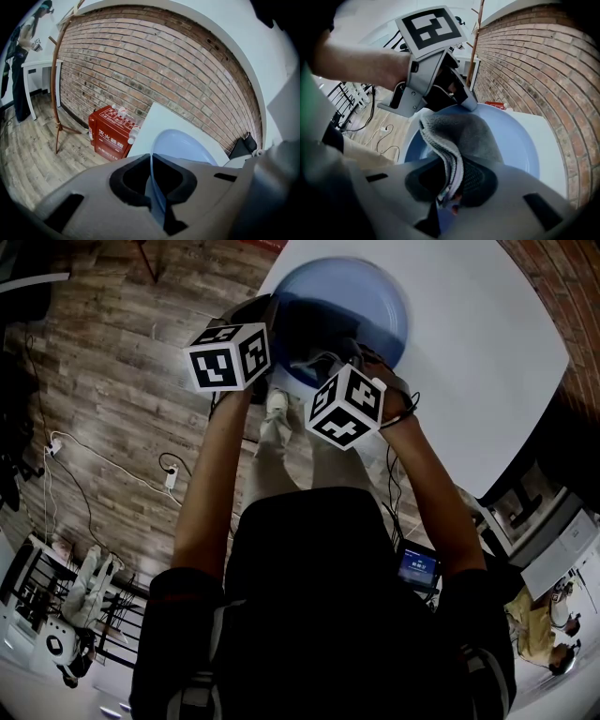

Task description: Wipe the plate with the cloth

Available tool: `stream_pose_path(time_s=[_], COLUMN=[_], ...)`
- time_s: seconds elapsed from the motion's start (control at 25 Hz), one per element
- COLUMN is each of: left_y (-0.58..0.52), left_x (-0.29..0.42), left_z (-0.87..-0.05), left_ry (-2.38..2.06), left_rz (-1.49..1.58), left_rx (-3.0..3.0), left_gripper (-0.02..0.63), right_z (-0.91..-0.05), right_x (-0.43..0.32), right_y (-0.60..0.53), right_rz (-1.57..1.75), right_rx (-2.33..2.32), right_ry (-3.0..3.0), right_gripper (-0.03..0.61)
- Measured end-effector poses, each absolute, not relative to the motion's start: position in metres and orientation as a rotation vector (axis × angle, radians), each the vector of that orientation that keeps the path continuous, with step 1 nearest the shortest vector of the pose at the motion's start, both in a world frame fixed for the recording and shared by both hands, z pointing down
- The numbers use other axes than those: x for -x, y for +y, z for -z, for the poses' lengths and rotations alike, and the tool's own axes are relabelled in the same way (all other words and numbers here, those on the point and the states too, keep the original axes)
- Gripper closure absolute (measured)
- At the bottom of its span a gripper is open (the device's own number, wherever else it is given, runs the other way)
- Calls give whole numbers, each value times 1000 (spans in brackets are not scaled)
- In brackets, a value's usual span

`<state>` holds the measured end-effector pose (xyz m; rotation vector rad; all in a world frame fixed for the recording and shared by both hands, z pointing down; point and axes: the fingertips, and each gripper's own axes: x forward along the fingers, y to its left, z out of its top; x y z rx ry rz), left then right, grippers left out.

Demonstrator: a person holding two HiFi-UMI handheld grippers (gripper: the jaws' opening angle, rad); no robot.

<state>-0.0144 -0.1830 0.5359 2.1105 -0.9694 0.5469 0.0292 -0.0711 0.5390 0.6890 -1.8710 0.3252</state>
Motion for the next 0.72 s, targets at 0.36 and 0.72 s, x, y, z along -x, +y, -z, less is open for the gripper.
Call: stream_pose_path(time_s=[0.36,0.72], left_y=[-183,-183], left_x=[16,19], left_z=[-535,-535], left_ry=[-963,-966], left_rz=[-551,-549], left_rx=[-2112,-2115], left_gripper=[584,584], right_z=[-537,-536], right_x=[-30,-43], right_y=[-98,-116], right_rz=[-325,-330], right_rx=[-704,-742], right_ry=[-1876,-1864], right_gripper=[525,525])
